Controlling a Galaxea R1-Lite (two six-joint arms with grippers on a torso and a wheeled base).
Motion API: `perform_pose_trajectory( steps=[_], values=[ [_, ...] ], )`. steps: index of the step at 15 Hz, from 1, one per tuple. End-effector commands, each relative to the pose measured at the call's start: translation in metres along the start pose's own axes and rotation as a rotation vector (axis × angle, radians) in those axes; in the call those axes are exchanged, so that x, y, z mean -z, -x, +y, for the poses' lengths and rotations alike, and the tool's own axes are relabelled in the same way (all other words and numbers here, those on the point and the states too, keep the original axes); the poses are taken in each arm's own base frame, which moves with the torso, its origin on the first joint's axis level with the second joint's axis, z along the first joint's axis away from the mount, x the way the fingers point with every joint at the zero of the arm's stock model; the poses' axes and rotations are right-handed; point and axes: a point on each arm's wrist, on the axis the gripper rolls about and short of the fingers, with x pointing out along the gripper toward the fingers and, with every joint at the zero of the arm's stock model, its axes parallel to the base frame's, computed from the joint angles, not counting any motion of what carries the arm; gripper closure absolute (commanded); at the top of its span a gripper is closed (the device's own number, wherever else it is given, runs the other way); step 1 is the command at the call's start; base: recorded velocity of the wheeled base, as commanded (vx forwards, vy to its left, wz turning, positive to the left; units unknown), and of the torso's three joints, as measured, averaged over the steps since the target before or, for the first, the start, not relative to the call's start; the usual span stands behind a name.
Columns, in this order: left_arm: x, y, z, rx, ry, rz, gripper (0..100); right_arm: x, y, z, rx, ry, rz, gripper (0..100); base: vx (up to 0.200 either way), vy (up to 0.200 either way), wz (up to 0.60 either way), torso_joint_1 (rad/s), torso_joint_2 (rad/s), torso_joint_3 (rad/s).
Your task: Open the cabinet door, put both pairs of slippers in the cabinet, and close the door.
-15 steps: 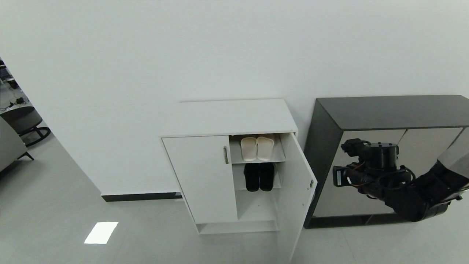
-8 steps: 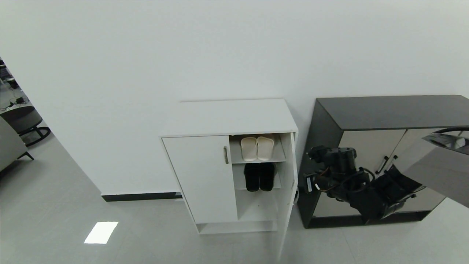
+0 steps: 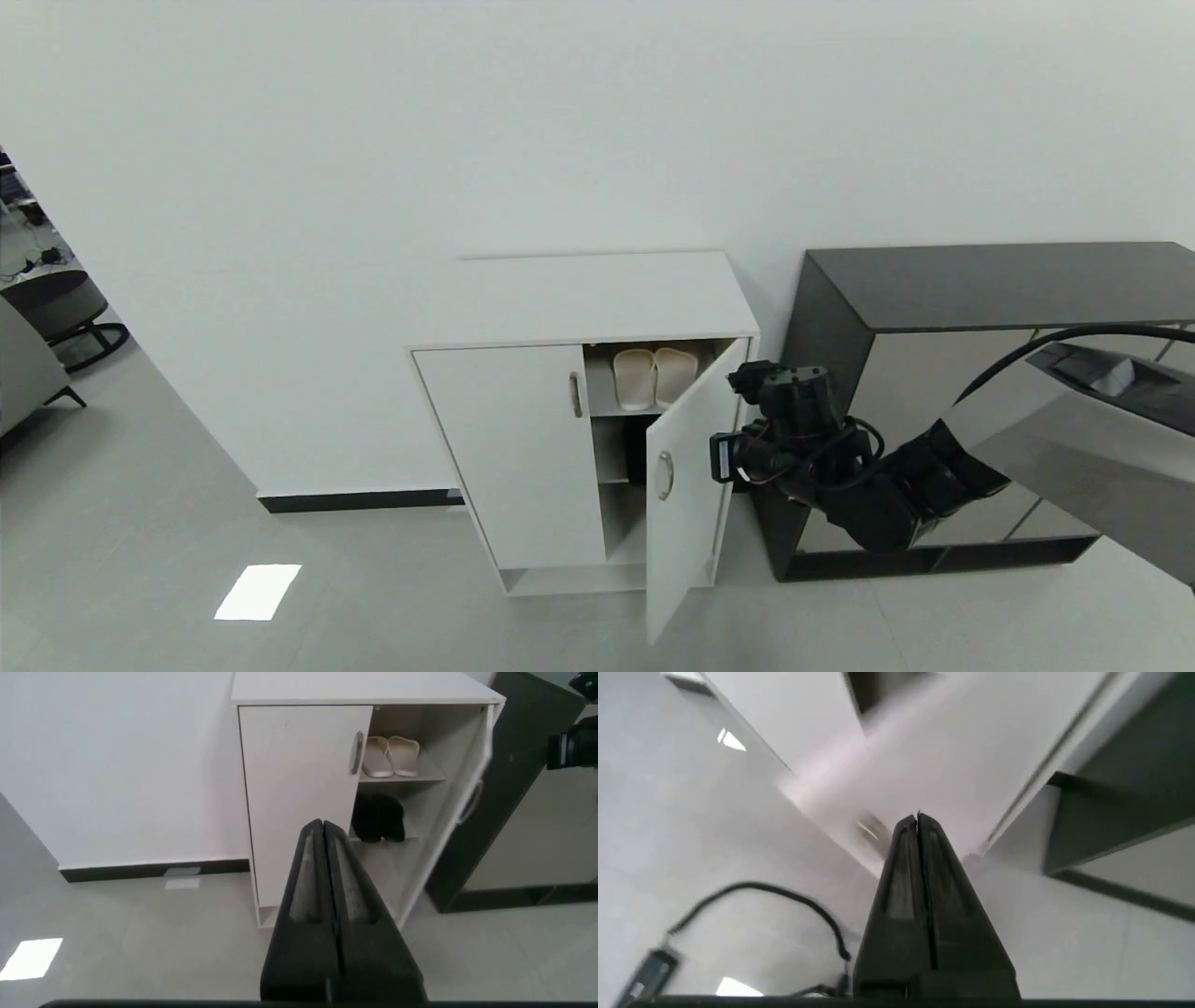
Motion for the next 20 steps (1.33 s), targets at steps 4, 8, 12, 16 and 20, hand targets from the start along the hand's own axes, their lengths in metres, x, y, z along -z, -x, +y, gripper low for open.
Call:
perform_pose_trajectory(
  steps=[4,8,12,16,20],
  values=[
    [0.000,0.000,0.000,0.000,0.000,0.001,100,-0.005,0.038,0.005,-0.009,-0.033,-0.105,100,0.000,0.000,0.00,0.000,0.00,0.000],
    [0.000,0.000,0.000,0.000,0.000,0.001,100,-0.007,0.067,0.014,-0.042,-0.032,-0.165,100,0.000,0.000,0.00,0.000,0.00,0.000],
    [0.000,0.000,0.000,0.000,0.000,0.001,100,-0.006,0.078,0.022,-0.067,-0.021,-0.165,100,0.000,0.000,0.00,0.000,0.00,0.000],
    [0.000,0.000,0.000,0.000,0.000,0.001,100,-0.005,0.078,0.022,-0.066,-0.022,-0.162,100,0.000,0.000,0.00,0.000,0.00,0.000],
    [0.000,0.000,0.000,0.000,0.000,0.001,100,-0.004,0.079,0.021,-0.067,-0.021,-0.168,100,0.000,0.000,0.00,0.000,0.00,0.000]
  ],
)
